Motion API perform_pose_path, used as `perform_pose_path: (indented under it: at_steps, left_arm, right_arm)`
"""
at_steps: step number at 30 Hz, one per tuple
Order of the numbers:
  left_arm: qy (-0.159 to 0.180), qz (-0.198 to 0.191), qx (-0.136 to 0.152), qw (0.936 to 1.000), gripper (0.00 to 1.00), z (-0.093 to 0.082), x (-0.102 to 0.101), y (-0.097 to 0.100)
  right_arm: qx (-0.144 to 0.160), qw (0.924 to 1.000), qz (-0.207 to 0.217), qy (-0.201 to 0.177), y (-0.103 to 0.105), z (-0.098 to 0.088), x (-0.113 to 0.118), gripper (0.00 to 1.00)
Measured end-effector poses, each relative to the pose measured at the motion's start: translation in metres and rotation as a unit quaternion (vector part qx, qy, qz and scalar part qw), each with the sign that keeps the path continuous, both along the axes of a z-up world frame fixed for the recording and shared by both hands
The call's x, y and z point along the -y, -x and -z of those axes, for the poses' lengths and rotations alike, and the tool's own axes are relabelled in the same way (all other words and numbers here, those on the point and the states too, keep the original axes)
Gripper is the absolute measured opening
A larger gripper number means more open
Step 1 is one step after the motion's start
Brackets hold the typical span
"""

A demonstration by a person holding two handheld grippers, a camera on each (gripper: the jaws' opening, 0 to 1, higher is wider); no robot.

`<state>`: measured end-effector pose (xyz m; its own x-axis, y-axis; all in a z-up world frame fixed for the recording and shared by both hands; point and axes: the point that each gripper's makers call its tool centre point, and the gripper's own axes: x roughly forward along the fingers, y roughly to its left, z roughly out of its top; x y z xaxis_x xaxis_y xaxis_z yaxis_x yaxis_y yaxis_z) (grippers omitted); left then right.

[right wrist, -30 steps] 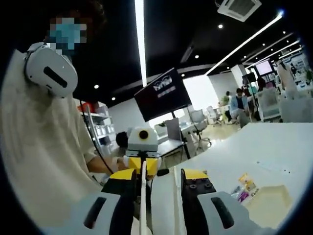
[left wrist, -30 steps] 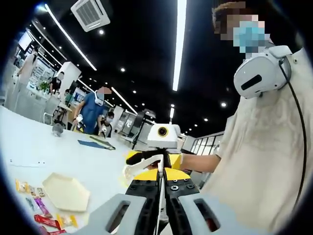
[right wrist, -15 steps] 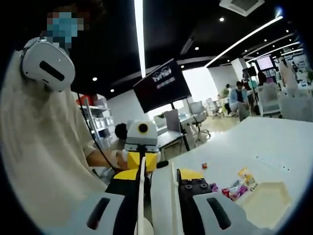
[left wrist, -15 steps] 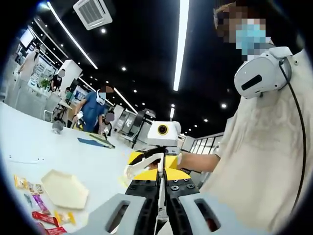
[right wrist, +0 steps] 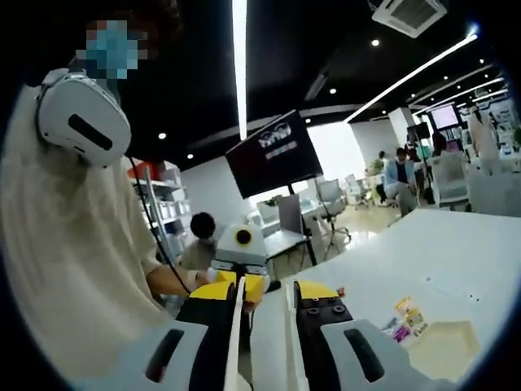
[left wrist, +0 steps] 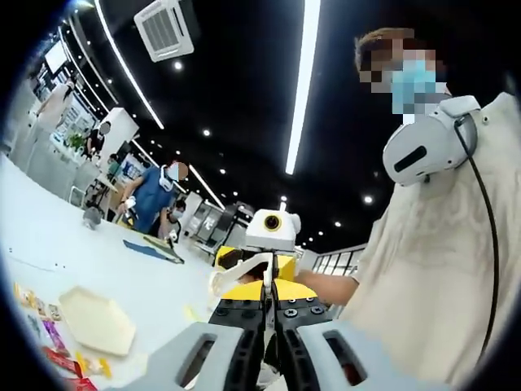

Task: Place the target food into the container with the food tongs after gripping and lifting it, then release it inside without dropping or visibly crushing the food.

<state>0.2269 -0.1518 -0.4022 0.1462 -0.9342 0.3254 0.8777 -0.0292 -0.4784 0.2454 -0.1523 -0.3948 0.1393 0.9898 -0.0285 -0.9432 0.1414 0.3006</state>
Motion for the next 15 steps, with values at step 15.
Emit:
perform_pose_path:
  at_steps: [15]
  left_arm:
    - [0.070, -0.006, -0.025, 0.9972, 0.00, -0.017, 0.002, -0.005]
  right_arm:
    - [-0.019, 0.9959, 0.044, -0.077, -0.015, -0.033, 0.002, 0.30]
